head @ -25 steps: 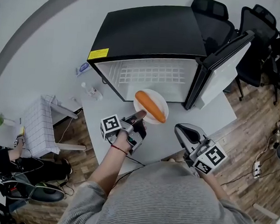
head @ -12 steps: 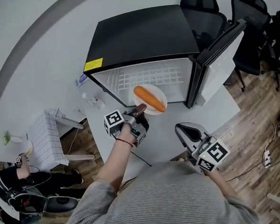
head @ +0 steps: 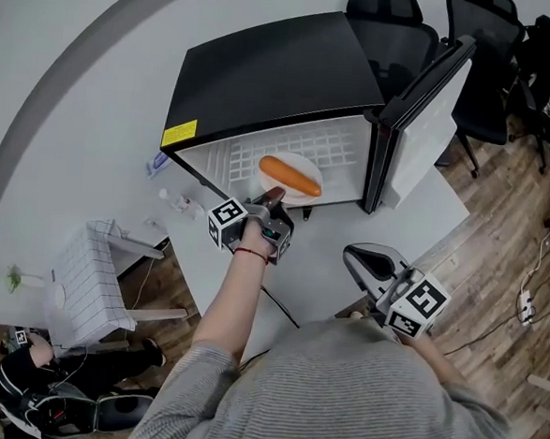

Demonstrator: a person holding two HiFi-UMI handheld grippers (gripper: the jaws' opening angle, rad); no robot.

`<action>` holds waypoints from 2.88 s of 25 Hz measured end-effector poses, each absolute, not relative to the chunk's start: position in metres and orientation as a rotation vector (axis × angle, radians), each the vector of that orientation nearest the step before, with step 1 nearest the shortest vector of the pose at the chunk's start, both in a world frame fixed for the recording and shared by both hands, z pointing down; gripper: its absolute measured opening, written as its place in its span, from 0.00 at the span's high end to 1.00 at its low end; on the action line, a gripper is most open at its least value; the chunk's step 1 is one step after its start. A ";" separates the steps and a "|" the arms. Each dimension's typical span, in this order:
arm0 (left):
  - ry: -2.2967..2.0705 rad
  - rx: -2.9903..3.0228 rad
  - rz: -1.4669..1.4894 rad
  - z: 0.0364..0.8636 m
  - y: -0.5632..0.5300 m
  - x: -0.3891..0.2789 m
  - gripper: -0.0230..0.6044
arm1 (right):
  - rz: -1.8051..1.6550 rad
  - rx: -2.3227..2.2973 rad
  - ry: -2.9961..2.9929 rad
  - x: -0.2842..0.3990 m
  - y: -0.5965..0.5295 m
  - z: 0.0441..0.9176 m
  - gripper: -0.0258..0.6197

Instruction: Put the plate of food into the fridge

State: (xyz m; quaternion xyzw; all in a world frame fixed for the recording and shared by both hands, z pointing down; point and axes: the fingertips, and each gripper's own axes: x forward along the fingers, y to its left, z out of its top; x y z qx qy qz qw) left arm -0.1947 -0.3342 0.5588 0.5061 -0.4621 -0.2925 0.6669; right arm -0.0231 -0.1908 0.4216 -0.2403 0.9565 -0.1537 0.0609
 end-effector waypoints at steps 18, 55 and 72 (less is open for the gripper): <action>-1.167 0.997 -0.733 0.583 -0.367 -0.205 0.92 | -0.491 -0.750 2.867 -0.010 -0.199 0.423 0.94; -1.279 1.089 -0.744 0.577 -0.402 -0.201 0.83 | -0.520 -0.818 2.842 0.004 -0.206 0.430 0.94; -1.239 1.166 -0.770 0.576 -0.392 -0.206 0.65 | -0.533 -0.839 2.840 0.011 -0.199 0.432 0.94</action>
